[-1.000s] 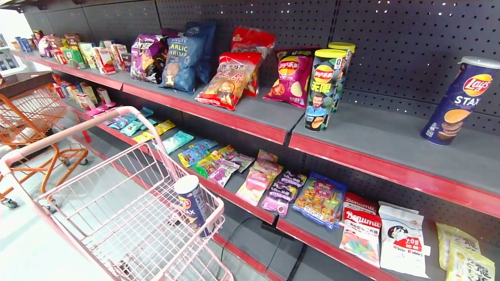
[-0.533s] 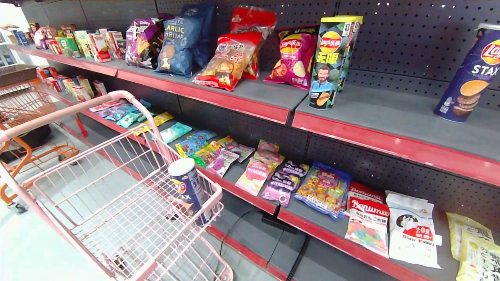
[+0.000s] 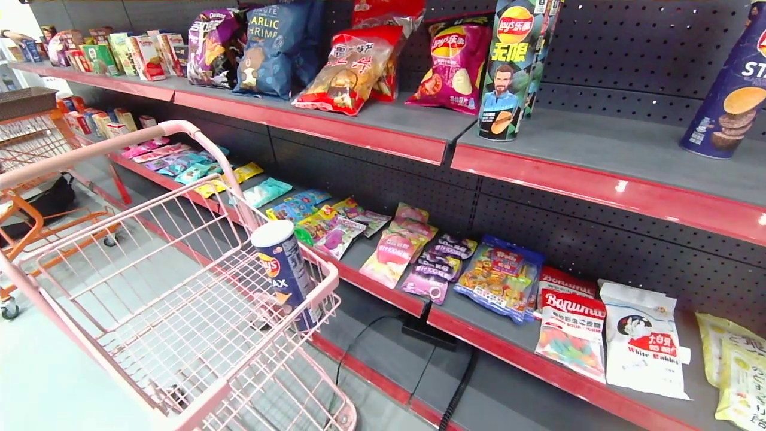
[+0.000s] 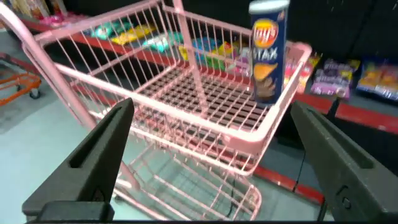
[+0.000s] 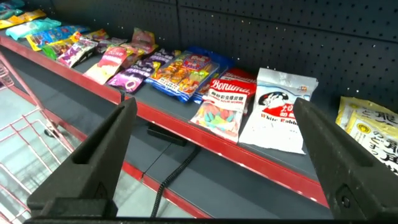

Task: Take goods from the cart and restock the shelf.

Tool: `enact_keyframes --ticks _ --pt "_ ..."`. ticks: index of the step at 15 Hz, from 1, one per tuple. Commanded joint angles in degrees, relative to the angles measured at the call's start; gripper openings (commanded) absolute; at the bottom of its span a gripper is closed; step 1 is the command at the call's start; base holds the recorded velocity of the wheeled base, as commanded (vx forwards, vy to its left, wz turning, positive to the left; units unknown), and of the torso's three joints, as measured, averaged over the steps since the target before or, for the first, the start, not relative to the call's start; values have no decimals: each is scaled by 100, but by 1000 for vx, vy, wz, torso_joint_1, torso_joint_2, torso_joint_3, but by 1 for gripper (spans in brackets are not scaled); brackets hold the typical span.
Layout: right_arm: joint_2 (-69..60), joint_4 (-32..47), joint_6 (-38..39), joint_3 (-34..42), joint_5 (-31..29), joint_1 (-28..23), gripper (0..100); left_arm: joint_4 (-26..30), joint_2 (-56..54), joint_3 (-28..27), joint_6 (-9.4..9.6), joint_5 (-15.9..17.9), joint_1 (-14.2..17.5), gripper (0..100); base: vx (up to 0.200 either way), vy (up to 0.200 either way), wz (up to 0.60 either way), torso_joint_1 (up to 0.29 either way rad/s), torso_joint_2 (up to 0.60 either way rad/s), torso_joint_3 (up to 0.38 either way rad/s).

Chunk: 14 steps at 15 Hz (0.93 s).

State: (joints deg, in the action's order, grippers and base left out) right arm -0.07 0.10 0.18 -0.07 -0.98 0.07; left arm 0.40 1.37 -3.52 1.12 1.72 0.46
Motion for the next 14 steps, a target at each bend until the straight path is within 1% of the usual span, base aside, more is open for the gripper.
enact_keyframes --ticks 1,2,3,4,5,6,7,8,9,10,11,12,13,14 --pt "7 -1 -1 -1 1 1 100 -40 3177 -2856 -965 -5 -20 100 0 0 0 0 0 0" --pt "7 -1 -1 -1 1 1 100 -40 3695 -3137 -947 -5 -20 100 0 0 0 0 0 0" --pt "7 -1 -1 -1 1 1 100 -40 3695 -3137 -947 -5 -20 100 0 0 0 0 0 0" --pt "7 -1 -1 -1 1 1 100 -453 4864 -2618 -912 241 -38 100 0 0 0 0 0 0" --pt "7 -1 -9 -1 10 1 100 -1077 5488 -2258 -912 637 -20 100 0 0 0 0 0 0" --pt "7 -1 -9 -1 1 1 100 -1816 6174 -2082 -921 997 6 100 0 0 0 0 0 0" --pt "7 -1 -9 -1 10 1 100 -2598 6868 -2065 -912 1208 6 100 0 0 0 0 0 0" --pt "7 -1 -9 -1 1 1 100 -3389 7607 -2082 -842 1340 6 100 0 0 0 0 0 0" --pt "7 -1 -9 -1 1 1 100 -3609 7826 -2091 -798 1375 6 100 0 0 0 0 0 0" --pt "7 -1 -9 -1 10 1 100 -4654 8837 -2073 -552 1542 6 100 0 0 0 0 0 0" --pt "7 -1 -9 -1 10 1 100 -5041 9154 -2082 -534 1674 -64 100 0 0 0 0 0 0" --pt "7 -1 -9 -1 1 1 100 -5173 9382 -2100 -516 1841 -240 100 0 0 0 0 0 0" --pt "7 -1 -9 -1 1 1 100 -5173 9382 -2100 -516 1841 -240 100 0 0 0 0 0 0" --pt "7 -1 -9 -1 1 1 100 -5182 9593 -2179 -516 1999 -521 100 0 0 0 0 0 0"
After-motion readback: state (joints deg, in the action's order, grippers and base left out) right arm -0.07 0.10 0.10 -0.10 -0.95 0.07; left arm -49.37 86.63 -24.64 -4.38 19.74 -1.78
